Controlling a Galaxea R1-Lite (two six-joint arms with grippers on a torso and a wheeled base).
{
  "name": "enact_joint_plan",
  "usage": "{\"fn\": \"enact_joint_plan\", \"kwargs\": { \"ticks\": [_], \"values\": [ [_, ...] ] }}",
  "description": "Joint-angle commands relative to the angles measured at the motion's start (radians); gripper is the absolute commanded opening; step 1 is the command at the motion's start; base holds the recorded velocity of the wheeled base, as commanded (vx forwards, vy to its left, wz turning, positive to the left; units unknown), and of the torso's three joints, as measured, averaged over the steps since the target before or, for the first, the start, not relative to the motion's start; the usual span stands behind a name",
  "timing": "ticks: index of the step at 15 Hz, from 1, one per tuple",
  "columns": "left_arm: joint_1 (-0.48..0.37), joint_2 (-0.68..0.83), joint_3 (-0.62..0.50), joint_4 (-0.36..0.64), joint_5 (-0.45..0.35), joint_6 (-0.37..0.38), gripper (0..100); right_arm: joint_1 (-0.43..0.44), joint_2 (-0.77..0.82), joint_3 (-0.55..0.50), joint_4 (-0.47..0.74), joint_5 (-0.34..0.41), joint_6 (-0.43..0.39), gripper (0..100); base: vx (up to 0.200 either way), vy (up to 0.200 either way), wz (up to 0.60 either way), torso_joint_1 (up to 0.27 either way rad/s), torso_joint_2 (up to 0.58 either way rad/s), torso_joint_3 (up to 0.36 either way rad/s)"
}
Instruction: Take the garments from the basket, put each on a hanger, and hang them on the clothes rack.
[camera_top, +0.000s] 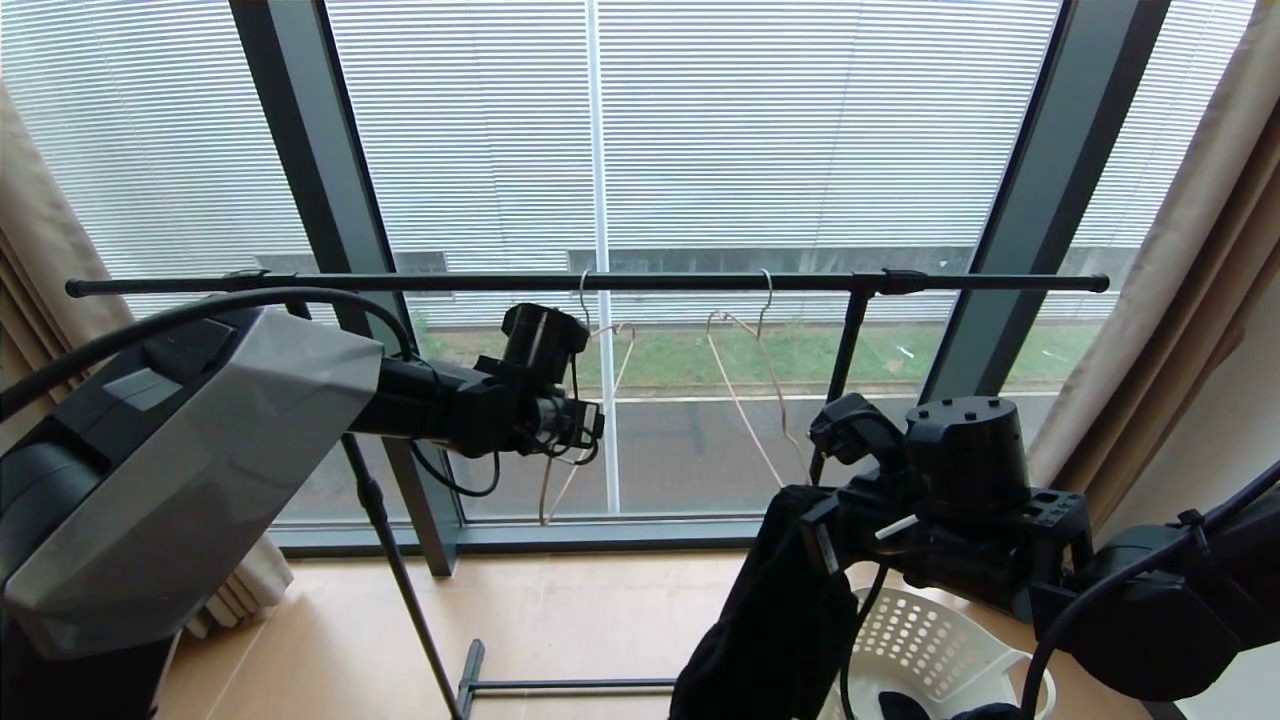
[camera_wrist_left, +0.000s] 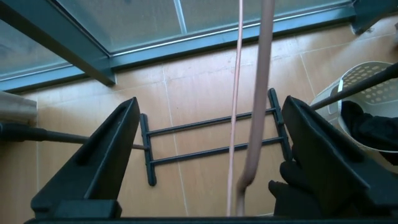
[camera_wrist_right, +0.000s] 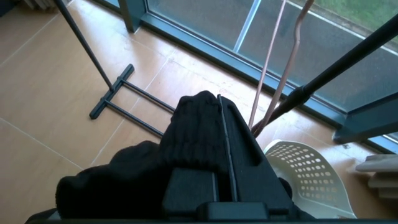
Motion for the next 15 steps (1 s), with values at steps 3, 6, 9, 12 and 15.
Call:
{"fn": "enact_joint_plan", "kwargs": {
  "ticks": [3, 6, 9, 12, 15],
  "values": [
    [-0.005, -0.003, 0.002, -0.001, 0.0, -0.002, 0, 0.001, -0.001, 0.004, 0.0, -0.001, 0.001, 0, 0.0, 0.0, 0.0, 0.0, 0.0, 0.0],
    [-0.004, -0.006, 0.002, -0.001, 0.0, -0.006, 0, 0.002, -0.001, 0.006, 0.0, -0.001, 0.001, 0, 0.0, 0.0, 0.0, 0.0, 0.0, 0.0],
    [-0.001, -0.074, 0.005, -0.001, 0.0, -0.006, 0, 0.002, -0.002, 0.007, 0.0, -0.001, 0.001, 0, 0.0, 0.0, 0.0, 0.0, 0.0, 0.0],
    [-0.015, -0.169, 0.114, -0.002, -0.004, 0.0, 0, 0.002, -0.002, 0.006, 0.0, -0.001, 0.001, 0, 0.0, 0.0, 0.0, 0.0, 0.0, 0.0],
    [-0.021, -0.186, 0.166, -0.028, -0.003, -0.003, 0, 0.002, -0.001, 0.009, 0.0, -0.001, 0.001, 0, 0.0, 0.0, 0.0, 0.0, 0.0, 0.0]
  ]
}}
